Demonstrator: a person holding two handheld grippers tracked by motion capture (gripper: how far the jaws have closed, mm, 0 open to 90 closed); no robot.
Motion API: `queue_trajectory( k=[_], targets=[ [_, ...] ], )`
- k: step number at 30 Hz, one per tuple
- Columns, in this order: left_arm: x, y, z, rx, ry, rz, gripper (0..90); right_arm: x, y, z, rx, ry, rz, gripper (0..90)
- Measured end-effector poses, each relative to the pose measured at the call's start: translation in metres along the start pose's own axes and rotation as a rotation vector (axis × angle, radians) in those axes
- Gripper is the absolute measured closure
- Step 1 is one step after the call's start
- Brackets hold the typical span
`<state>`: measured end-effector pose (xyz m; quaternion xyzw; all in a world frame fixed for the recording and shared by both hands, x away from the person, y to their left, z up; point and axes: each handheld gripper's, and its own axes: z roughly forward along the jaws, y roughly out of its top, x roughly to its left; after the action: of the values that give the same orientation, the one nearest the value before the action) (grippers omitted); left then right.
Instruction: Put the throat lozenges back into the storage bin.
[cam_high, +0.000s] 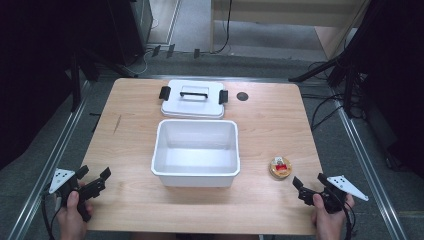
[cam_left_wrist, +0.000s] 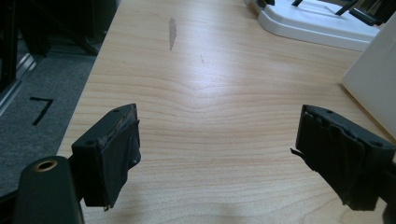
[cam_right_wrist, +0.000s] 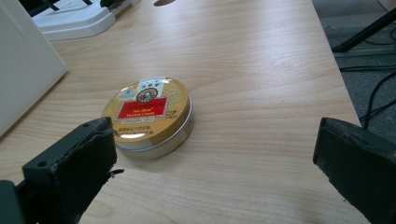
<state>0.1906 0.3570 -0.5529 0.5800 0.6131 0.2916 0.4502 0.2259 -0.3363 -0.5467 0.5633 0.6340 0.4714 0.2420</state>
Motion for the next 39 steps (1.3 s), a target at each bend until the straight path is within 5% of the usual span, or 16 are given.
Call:
queue_trajectory(
  k=[6,13,14,24,30,39],
  targets=[
    [0.000,0.000,0.000,0.009,-0.004,-0.001,14.2,0.002,0.000,0.000,0.016,-0.006,-0.021,0.0],
    [0.000,0.001,0.002,0.024,-0.001,-0.007,14.2,0.002,0.006,0.002,0.113,-0.015,-0.026,0.0],
    [0.000,0.001,0.002,0.023,-0.008,-0.002,14.2,0.007,0.011,0.002,0.159,-0.039,-0.075,0.0],
    [0.003,0.002,0.005,0.055,0.001,-0.029,14.2,0.024,0.038,0.002,0.327,-0.060,-0.168,0.0],
    [0.003,0.002,0.005,0.046,-0.010,-0.015,14.3,0.030,0.051,0.012,0.484,-0.058,-0.190,0.0],
    [0.002,0.001,0.003,0.043,-0.037,-0.009,14.5,0.045,0.067,0.032,0.648,-0.072,-0.243,0.0]
  ],
)
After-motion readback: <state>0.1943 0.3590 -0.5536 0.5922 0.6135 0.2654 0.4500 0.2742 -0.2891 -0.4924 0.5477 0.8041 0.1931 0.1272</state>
